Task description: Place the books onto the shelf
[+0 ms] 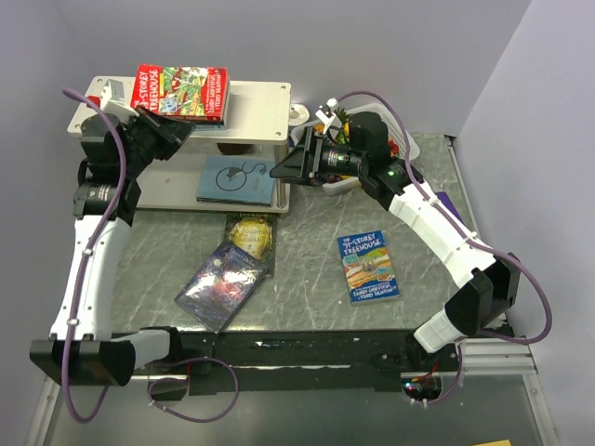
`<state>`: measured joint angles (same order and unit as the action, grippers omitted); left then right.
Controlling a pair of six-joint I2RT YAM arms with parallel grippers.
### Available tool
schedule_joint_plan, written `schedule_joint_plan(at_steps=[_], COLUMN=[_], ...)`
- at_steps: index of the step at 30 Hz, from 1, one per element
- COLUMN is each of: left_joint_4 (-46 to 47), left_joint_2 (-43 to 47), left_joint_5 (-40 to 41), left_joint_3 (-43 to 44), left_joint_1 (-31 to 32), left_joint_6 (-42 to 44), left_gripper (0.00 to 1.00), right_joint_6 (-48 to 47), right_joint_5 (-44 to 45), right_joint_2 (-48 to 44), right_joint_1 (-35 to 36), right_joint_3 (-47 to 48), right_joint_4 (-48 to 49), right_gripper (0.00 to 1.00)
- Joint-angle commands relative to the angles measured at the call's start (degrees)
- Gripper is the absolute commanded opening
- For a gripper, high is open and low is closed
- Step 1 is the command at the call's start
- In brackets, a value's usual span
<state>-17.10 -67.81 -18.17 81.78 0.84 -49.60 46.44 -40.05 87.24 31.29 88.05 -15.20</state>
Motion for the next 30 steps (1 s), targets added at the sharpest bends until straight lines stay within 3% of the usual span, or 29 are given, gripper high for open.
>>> schedule_joint_plan(at_steps=[1,30], left_joint_4=[3.1,4.7], left_joint_2=[-0.3,-7.3], left_joint_5=[-4.6,-4.9], left_joint_3=[0.2,5.1], left_joint_1=[-0.1,-0.1], left_joint_6=[0.7,0.1], left_gripper=[0.01,0.01], right_joint_6=[-1.2,-1.9], right_joint_5=[0.3,0.6], right_joint_2=[-2.3,-1.5], right_joint_1=[0.4,0.3], right_joint_3=[1.1,2.0], right_joint_4=[1.6,0.4], right_gripper=[0.68,0.68])
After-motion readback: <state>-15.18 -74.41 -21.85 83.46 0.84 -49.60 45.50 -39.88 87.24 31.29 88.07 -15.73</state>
